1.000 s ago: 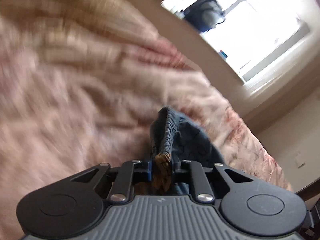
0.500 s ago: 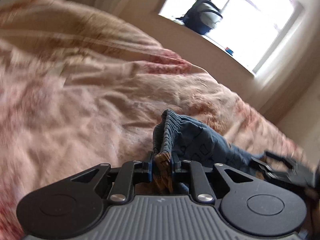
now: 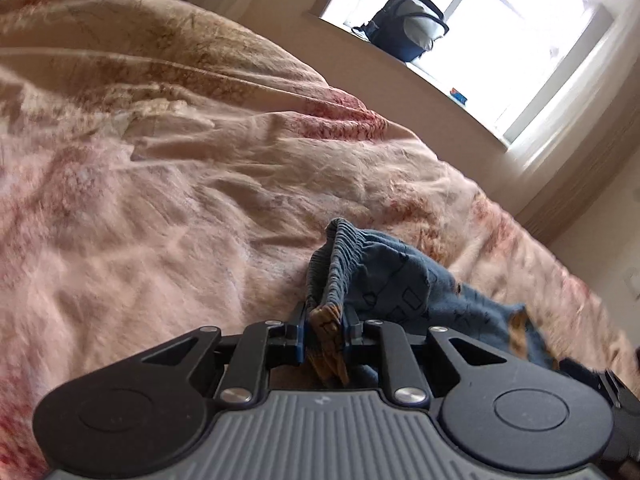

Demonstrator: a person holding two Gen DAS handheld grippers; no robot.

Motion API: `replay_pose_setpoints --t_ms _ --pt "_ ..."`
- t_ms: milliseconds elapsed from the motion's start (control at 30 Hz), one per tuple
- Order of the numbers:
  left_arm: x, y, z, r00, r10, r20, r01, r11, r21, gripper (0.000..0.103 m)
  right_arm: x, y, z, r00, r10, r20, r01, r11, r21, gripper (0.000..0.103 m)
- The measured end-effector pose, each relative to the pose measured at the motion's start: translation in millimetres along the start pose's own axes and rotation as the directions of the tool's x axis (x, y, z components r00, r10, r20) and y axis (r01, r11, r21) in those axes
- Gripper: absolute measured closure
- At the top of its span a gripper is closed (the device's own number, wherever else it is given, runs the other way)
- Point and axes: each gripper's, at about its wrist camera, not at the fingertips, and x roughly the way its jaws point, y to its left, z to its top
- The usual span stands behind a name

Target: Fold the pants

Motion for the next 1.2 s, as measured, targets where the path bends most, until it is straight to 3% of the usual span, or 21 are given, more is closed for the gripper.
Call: replay_pose_setpoints --t_ms 67,167,233,300,367,433,500,533,600,667,800,900,1000,1100,1200 --pt "0 -3 1 1.0 0.015 -0.004 -0.015 1.0 0.016 0.085 -4 7 -13 0.995 -0.078 -0.06 0.08 0.996 0.029 0.007" --pt "5 -4 3 0.999 0.029 -0.018 -0.029 1.0 0.002 0.085 -29 -25 -45 0.973 -0.164 -0.162 0.194 0.962 0.19 0.006" --pt "7 -5 3 0.999 0.039 -0.017 -0.039 0.999 0.007 0.084 -57 -54 -67 0.95 -0.227 -0.215 0.279 0.926 0.253 0.004" --pt "10 -6 3 0.999 0.051 -0.016 -0.05 0.999 0.012 0.084 -85 -87 -87 0.911 -0.314 -0.268 0.386 0.879 0.28 0.002" --pt "12 -8 3 0.998 0.064 -0.017 -0.063 0.998 0.02 0.084 -109 -123 -109 0.87 -0.381 -0.311 0.473 0.822 0.316 0.001" --pt "13 -9 3 0.997 0.077 -0.017 -0.076 0.997 0.02 0.081 -136 -158 -128 0.846 -0.435 -0.309 0.529 0.757 0.384 0.002" --pt "12 -13 3 0.994 0.105 -0.017 -0.104 0.994 0.028 0.068 -167 -184 -140 0.796 -0.523 -0.305 0.604 0.645 0.469 0.002" --pt "10 -15 3 0.993 0.119 -0.014 -0.118 0.992 0.036 0.064 -183 -194 -144 0.784 -0.549 -0.288 0.609 0.592 0.528 0.002" --pt "1 -20 3 0.989 0.147 0.01 -0.148 0.988 0.047 0.034 -212 -205 -153 0.789 -0.568 -0.233 0.563 0.52 0.642 0.001" --pt "-11 -28 2 0.988 0.147 0.054 -0.15 0.987 0.057 0.015 -229 -211 -166 0.809 -0.551 -0.205 0.505 0.472 0.722 0.001" --pt "-30 -62 6 0.983 0.13 0.127 -0.145 0.983 0.115 0.0 -230 -213 -193 0.873 -0.454 -0.181 0.371 0.374 0.85 0.001" --pt "-33 -118 12 0.98 0.112 0.162 -0.153 0.952 0.266 0.0 -223 -216 -197 0.915 -0.382 -0.129 0.266 0.331 0.905 0.001" --pt "-29 -191 16 0.992 0.071 0.107 -0.113 0.876 0.469 0.0 -210 -214 -202 0.933 -0.336 -0.129 0.227 0.272 0.935 0.001" --pt "-20 -268 10 0.998 0.059 0.012 -0.053 0.777 0.627 0.0 -205 -212 -209 0.933 -0.339 -0.123 0.223 0.273 0.936 0.001" --pt "1 -343 -9 0.99 0.079 -0.12 0.036 0.674 0.738 0.0 -205 -217 -217 0.936 -0.339 -0.092 0.18 0.24 0.954 0.0"
